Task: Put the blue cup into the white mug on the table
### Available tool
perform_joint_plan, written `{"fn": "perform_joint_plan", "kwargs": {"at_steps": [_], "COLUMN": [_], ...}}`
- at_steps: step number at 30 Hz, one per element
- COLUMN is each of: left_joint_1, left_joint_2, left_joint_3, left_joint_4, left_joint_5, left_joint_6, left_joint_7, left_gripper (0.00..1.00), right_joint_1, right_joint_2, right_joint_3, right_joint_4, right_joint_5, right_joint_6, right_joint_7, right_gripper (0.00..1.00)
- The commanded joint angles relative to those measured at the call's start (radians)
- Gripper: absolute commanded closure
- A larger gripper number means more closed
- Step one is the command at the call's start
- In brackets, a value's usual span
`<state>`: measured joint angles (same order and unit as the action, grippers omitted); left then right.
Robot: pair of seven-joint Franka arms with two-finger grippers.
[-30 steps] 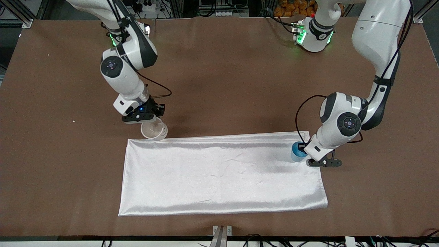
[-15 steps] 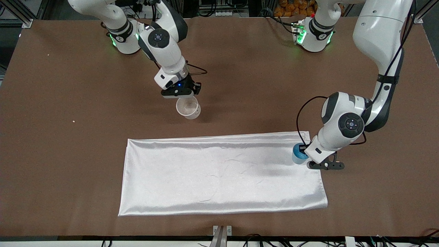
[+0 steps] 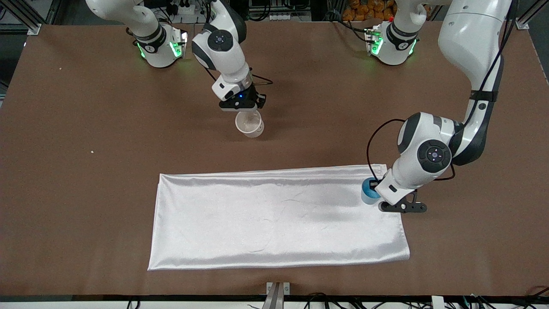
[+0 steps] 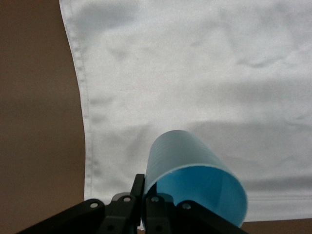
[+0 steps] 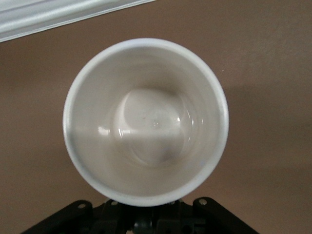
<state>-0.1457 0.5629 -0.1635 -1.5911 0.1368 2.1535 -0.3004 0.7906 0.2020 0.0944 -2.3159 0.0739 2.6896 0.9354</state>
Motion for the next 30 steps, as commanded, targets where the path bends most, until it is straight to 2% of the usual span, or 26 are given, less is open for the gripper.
{"fn": "perform_joint_plan", "kwargs": {"at_steps": [1, 7, 8, 9, 10, 12, 14, 15, 24, 30], "left_joint_1": [-0.005, -0.028, -0.028, -0.028, -0.028, -0.028, -0.026, -0.028, -0.028, -0.026], "left_joint_2": [-0.012, -0.012, -0.012, -0.012, -0.012, -0.015, -0.023, -0.029, -0.057, -0.086], "left_joint_3": [-0.001, -0.001, -0.001, -0.001, -0.001, 0.001, 0.001, -0.001, -0.002, -0.033], "left_joint_4": [0.036, 0.057, 0.060, 0.065, 0.071, 0.083, 0.091, 0.094, 0.094, 0.094], "left_joint_5": [0.018, 0.020, 0.020, 0.020, 0.020, 0.018, 0.020, 0.020, 0.014, -0.020], "left_joint_6": [-0.047, -0.072, -0.079, -0.090, -0.102, -0.130, -0.155, -0.165, -0.208, -0.213], "left_joint_7": [-0.028, -0.028, -0.028, -0.028, -0.029, -0.028, -0.028, -0.028, -0.028, -0.040], "left_gripper": [1.00, 1.00, 1.00, 1.00, 1.00, 1.00, 1.00, 1.00, 1.00, 1.00], "right_joint_1": [0.027, 0.036, 0.038, 0.038, 0.036, 0.036, 0.036, 0.036, 0.033, 0.022], "right_joint_2": [0.077, 0.123, 0.123, 0.123, 0.123, 0.123, 0.125, 0.125, 0.105, 0.034], "right_joint_3": [-0.012, -0.016, -0.016, -0.016, -0.019, -0.022, -0.024, -0.022, -0.024, -0.028], "right_joint_4": [0.003, 0.006, 0.006, 0.006, 0.006, 0.009, 0.012, 0.013, 0.018, 0.021], "right_joint_5": [-0.009, -0.011, -0.011, -0.010, -0.011, -0.010, -0.010, -0.010, -0.010, -0.010], "right_joint_6": [0.091, 0.128, 0.128, 0.128, 0.127, 0.127, 0.125, 0.125, 0.105, 0.027], "right_joint_7": [0.031, 0.031, 0.031, 0.031, 0.033, 0.055, 0.109, 0.134, 0.178, 0.177], "right_gripper": [1.00, 1.00, 0.99, 0.93, 0.81, 0.36, 0.08, 0.00, 0.00, 0.00]}}
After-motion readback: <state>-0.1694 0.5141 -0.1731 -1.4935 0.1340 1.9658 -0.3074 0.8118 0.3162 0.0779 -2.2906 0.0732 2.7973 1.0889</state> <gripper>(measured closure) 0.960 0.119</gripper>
